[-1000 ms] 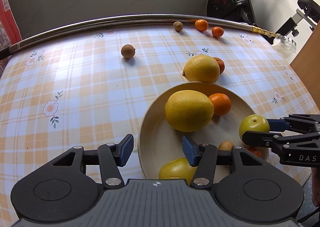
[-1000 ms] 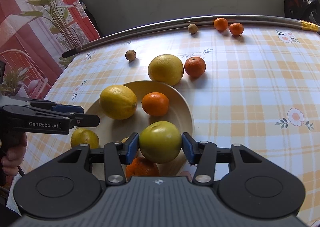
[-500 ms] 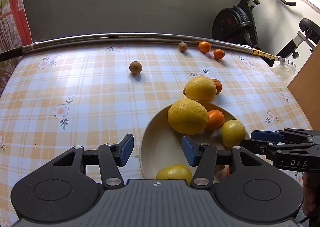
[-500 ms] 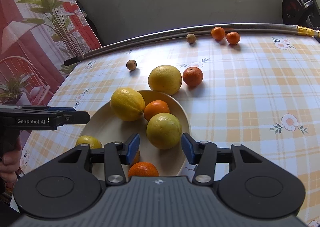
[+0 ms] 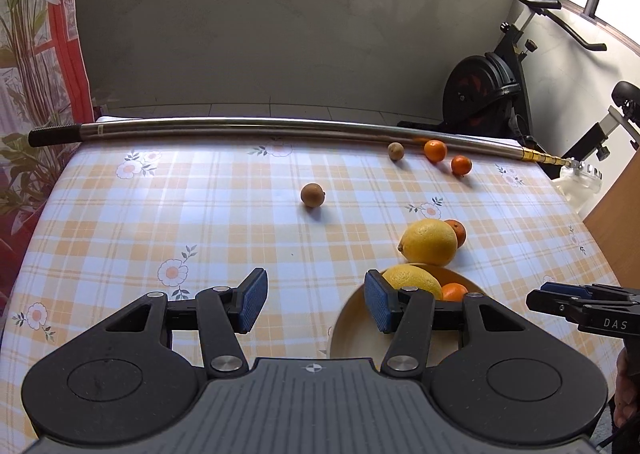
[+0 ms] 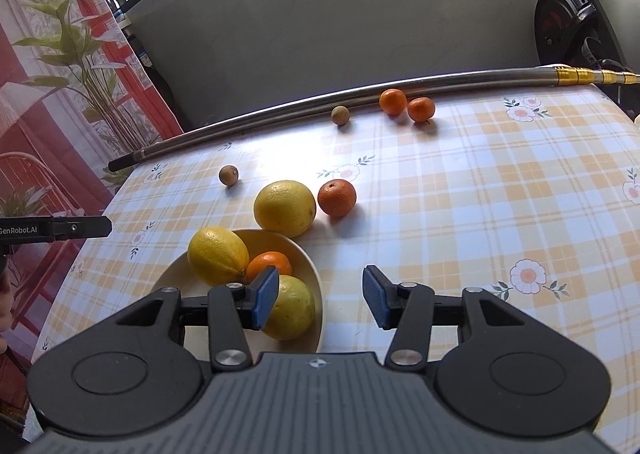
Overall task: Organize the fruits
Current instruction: 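Withdraw both open grippers from the plate toward the remaining fruits, then close right gripper on an orange while left moves toward a brown fruit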
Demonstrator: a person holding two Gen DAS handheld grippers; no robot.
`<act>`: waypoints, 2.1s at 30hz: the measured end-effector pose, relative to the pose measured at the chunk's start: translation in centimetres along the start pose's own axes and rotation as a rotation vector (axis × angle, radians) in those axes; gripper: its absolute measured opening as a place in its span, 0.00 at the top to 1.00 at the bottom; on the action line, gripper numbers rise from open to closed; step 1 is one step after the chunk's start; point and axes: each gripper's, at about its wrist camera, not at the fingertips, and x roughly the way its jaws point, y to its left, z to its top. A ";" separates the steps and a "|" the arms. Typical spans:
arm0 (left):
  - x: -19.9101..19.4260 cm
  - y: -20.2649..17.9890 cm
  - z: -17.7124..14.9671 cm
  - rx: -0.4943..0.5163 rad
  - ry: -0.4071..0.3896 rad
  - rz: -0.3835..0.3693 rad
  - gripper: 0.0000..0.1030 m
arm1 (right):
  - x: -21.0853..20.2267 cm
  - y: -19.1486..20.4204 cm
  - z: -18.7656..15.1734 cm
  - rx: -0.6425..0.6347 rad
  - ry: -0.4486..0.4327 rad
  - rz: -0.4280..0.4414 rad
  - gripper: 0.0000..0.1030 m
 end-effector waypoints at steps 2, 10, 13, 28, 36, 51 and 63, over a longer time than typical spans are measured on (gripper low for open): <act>-0.1 0.7 0.6 -0.017 -0.008 0.010 0.45 | -0.1 -0.2 0.4 -0.007 -0.008 -0.007 0.51; -1.0 2.7 3.0 -0.060 -0.053 0.042 0.45 | 0.1 -0.3 2.3 -0.060 -0.027 -0.023 0.51; -1.0 3.0 3.6 -0.062 -0.061 0.057 0.45 | 0.5 -0.4 2.8 -0.077 -0.026 -0.030 0.51; 2.6 3.4 4.3 -0.088 -0.040 0.045 0.45 | 5.6 -1.6 5.2 -0.134 0.033 -0.027 0.52; 5.1 3.2 4.6 -0.086 -0.008 0.042 0.45 | 9.2 -1.9 6.1 -0.148 0.083 -0.007 0.53; 7.8 2.7 5.0 -0.095 0.025 0.022 0.45 | 12.8 -2.1 7.2 -0.123 0.109 0.038 0.54; 8.8 1.9 4.6 -0.091 0.047 0.013 0.46 | 12.6 -3.3 6.8 -0.005 0.106 0.104 0.63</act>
